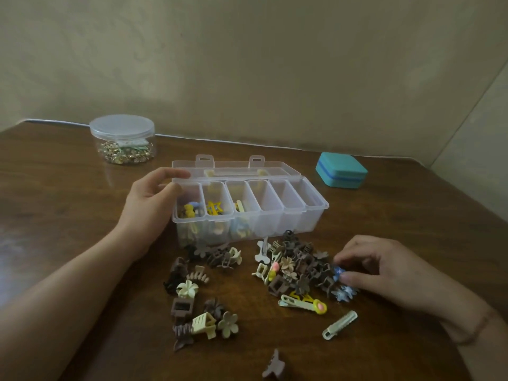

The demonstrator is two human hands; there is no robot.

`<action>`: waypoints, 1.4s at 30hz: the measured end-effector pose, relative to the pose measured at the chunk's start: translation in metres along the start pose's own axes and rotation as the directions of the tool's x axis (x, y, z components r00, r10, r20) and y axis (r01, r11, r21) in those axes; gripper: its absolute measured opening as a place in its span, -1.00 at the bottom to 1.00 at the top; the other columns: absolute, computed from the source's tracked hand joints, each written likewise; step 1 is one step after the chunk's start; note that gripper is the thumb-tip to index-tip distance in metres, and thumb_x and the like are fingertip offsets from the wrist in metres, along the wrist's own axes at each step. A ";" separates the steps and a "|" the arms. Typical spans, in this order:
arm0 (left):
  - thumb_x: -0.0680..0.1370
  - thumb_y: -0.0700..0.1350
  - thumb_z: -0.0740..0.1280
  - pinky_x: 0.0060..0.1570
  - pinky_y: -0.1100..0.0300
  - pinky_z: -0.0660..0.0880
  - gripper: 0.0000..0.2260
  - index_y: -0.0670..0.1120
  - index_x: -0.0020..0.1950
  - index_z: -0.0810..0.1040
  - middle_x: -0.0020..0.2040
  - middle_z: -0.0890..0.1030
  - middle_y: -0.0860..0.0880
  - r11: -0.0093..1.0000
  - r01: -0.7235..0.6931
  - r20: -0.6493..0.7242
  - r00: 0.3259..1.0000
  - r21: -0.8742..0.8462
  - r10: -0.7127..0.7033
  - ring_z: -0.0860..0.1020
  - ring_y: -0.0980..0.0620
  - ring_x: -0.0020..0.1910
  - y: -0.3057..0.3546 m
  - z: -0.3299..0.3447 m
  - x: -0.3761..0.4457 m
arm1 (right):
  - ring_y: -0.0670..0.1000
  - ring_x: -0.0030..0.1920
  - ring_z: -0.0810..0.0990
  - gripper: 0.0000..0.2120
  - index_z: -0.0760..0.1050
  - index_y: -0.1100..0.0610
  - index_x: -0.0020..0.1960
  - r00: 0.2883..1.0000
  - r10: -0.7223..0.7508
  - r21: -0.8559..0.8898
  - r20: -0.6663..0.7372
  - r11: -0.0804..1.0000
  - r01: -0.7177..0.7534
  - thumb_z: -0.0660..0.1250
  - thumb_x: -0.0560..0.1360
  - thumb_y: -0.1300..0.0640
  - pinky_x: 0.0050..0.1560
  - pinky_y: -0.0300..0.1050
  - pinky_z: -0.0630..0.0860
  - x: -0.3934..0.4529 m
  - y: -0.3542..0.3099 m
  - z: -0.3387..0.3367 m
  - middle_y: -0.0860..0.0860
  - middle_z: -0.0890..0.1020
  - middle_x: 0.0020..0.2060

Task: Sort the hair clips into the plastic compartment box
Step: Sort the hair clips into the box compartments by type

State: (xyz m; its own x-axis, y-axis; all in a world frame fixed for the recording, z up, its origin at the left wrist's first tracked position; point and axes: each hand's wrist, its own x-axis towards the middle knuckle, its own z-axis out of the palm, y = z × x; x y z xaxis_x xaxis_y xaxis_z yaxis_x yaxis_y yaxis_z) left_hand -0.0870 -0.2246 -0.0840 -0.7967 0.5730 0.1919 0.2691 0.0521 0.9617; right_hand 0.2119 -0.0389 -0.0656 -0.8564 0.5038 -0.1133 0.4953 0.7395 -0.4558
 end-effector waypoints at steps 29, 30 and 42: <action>0.54 -0.26 0.24 -0.08 0.18 0.57 -0.72 0.06 0.07 0.62 -0.22 0.72 0.10 0.998 0.039 0.028 0.999 -0.048 -0.037 0.67 0.11 -0.11 -0.004 -0.008 0.002 | -0.21 -0.21 0.50 -0.83 0.61 -0.07 0.02 0.862 -0.423 -0.227 -0.280 0.901 0.369 0.31 0.49 -0.06 -0.17 -0.14 0.50 0.102 -0.107 0.001 -0.23 0.57 -0.15; 0.54 -0.26 0.24 -0.06 0.16 0.57 -0.72 0.05 0.07 0.62 -0.22 0.72 0.11 0.998 0.038 0.031 0.999 -0.049 -0.037 0.67 0.11 -0.12 -0.004 -0.008 0.002 | -0.16 -0.22 0.52 -0.83 0.61 -0.06 0.01 0.852 -0.422 -0.222 -0.309 0.904 0.366 0.30 0.48 -0.06 -0.17 -0.10 0.54 0.093 -0.105 -0.004 -0.20 0.59 -0.13; 0.55 -0.25 0.25 -0.26 0.35 0.44 -0.74 0.01 0.12 0.62 -0.19 0.69 0.05 0.999 0.029 0.004 1.000 -0.038 -0.029 0.60 0.36 -0.28 -0.002 -0.004 0.001 | -0.29 0.23 0.47 -0.59 0.47 -0.40 0.13 0.955 -0.268 -0.133 0.127 0.950 0.284 0.46 0.42 0.02 0.16 -0.38 0.44 -0.028 -0.005 -0.011 -0.41 0.50 0.17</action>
State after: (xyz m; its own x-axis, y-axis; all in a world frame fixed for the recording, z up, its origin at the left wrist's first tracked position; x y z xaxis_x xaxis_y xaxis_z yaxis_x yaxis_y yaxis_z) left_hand -0.0907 -0.2275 -0.0847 -0.8022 0.5742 0.1634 0.2254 0.0379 0.9735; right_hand 0.2348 -0.0520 -0.0503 -0.9691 0.2263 -0.0979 0.2464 0.9046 -0.3478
